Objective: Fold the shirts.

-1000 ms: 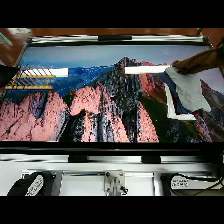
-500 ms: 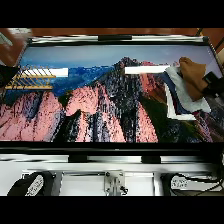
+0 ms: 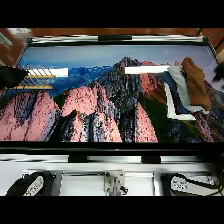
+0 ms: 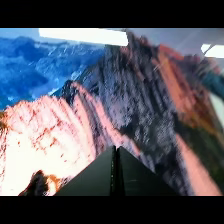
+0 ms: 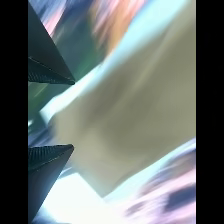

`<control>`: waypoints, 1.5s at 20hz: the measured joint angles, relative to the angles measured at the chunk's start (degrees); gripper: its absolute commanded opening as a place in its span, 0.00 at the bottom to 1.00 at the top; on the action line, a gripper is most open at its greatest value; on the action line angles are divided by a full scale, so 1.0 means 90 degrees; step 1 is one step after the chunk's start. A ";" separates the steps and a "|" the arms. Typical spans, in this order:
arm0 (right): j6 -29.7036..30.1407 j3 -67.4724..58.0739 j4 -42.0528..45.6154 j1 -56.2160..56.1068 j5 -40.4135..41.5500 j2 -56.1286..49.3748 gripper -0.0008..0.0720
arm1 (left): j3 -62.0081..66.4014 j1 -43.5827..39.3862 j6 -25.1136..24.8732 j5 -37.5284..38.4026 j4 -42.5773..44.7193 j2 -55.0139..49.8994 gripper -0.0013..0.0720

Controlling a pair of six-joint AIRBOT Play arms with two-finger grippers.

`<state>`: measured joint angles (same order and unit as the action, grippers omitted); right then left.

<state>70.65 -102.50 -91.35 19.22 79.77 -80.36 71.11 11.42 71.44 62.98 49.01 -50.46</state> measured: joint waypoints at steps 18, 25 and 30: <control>0.0865 -0.0119 -0.0692 -0.3286 0.1365 -0.0775 0.70 | 0.1358 -0.2837 0.1790 0.2329 0.4488 -0.3009 0.98; 0.0845 -0.0121 -0.0738 -0.3327 0.1428 -0.0816 0.70 | 0.1362 -0.2858 0.1829 0.2348 0.4539 -0.3099 0.98; 0.0845 -0.0119 -0.0743 -0.3327 0.1440 -0.0816 0.70 | 0.1362 -0.2858 0.1831 0.2346 0.4554 -0.3106 0.98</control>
<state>78.26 -103.57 -98.04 -10.72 92.73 -87.70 83.37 -14.31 87.92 84.09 90.00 -78.41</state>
